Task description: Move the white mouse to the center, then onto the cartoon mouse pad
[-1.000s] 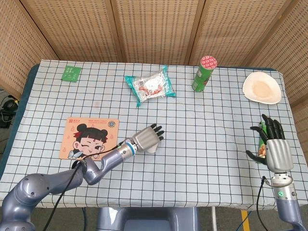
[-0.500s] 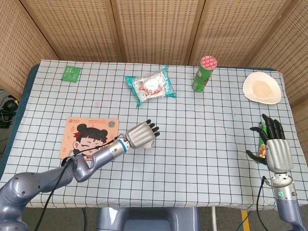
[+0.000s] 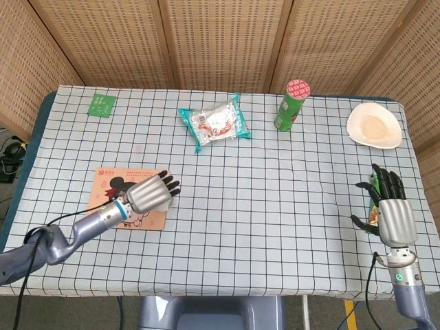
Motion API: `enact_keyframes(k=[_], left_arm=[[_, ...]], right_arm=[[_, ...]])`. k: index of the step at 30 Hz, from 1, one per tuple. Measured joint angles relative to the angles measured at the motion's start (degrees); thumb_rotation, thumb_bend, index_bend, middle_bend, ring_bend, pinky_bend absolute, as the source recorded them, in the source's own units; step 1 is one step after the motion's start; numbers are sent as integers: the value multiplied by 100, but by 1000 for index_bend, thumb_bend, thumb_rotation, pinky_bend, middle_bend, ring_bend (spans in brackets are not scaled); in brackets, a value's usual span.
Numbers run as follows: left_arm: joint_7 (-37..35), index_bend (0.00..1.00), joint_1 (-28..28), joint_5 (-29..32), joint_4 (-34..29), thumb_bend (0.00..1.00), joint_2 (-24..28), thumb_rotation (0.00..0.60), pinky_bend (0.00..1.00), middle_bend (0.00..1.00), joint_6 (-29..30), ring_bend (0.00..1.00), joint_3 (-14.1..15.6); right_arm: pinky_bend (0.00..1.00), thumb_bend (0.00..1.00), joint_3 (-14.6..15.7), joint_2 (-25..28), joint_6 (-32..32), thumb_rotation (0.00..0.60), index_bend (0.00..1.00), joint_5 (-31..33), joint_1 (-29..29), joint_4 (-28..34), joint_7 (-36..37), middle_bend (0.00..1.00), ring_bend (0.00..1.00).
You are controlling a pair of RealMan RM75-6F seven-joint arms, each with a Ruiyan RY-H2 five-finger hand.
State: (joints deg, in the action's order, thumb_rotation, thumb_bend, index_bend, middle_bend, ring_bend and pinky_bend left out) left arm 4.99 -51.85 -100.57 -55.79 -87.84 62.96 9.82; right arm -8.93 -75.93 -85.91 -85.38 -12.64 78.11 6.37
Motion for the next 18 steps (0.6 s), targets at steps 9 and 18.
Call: enact_keyframes(k=[9, 18], left_arm=[[-569, 614, 547, -443, 1042, 226, 70, 600, 317, 401, 733, 295, 440], [-1030, 614, 864, -833, 2143, 226, -261, 600, 317, 401, 1075, 295, 757]], right_arm=[[5, 157, -13, -26, -14, 600, 338, 21, 3, -22, -84, 39, 0], [3, 157, -6, -38, -11, 600, 338, 13, 1, -27, -129, 40, 0]])
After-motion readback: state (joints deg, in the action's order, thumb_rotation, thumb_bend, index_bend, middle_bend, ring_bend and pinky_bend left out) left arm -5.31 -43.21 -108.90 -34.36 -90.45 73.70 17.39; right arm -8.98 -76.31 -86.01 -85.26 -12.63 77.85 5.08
